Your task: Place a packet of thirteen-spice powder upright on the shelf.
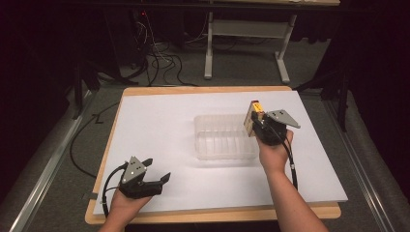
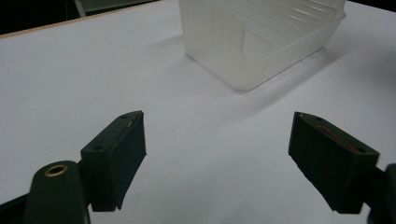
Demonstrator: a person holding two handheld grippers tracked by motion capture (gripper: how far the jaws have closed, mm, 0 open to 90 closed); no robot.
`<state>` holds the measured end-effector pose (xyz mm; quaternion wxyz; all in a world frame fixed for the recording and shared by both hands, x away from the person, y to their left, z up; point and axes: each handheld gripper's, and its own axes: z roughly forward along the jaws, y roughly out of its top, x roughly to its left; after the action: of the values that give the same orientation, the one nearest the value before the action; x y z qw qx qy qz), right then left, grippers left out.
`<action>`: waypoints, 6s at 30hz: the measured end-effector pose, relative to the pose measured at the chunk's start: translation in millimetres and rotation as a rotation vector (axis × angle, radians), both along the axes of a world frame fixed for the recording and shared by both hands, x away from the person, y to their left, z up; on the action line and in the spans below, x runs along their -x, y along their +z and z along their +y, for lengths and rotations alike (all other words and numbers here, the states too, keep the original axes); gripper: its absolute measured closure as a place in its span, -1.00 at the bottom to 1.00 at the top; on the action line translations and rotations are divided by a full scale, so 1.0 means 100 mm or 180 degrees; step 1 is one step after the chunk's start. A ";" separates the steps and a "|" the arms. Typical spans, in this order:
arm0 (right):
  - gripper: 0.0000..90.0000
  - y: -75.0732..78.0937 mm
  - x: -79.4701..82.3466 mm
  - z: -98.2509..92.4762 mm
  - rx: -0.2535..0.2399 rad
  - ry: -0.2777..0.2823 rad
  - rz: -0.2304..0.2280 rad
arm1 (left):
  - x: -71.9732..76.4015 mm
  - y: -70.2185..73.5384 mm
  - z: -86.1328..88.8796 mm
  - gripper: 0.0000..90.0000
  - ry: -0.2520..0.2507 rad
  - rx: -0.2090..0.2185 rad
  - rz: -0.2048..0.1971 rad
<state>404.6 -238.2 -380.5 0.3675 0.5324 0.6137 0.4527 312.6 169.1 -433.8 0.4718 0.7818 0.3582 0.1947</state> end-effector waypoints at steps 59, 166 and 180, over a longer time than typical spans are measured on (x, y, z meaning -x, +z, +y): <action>0.52 0.06 0.11 0.33 -0.0137 -0.0098 -0.0179 | -0.01 -0.01 -0.01 -0.56 -0.0034 -0.0004 0.0044; -0.31 -0.35 0.41 0.41 -0.0220 0.0486 0.0209 | -0.03 -0.01 -0.02 -0.55 -0.0050 -0.0002 0.0062; -0.24 -0.25 1.01 -0.38 -0.0034 0.0737 0.0204 | -0.07 -0.02 0.05 -0.55 0.0066 0.0053 0.0071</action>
<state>303.9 -276.1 -405.1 0.2901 0.4740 0.6801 0.4781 319.8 173.8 -435.5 0.4723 0.7762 0.3732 0.1878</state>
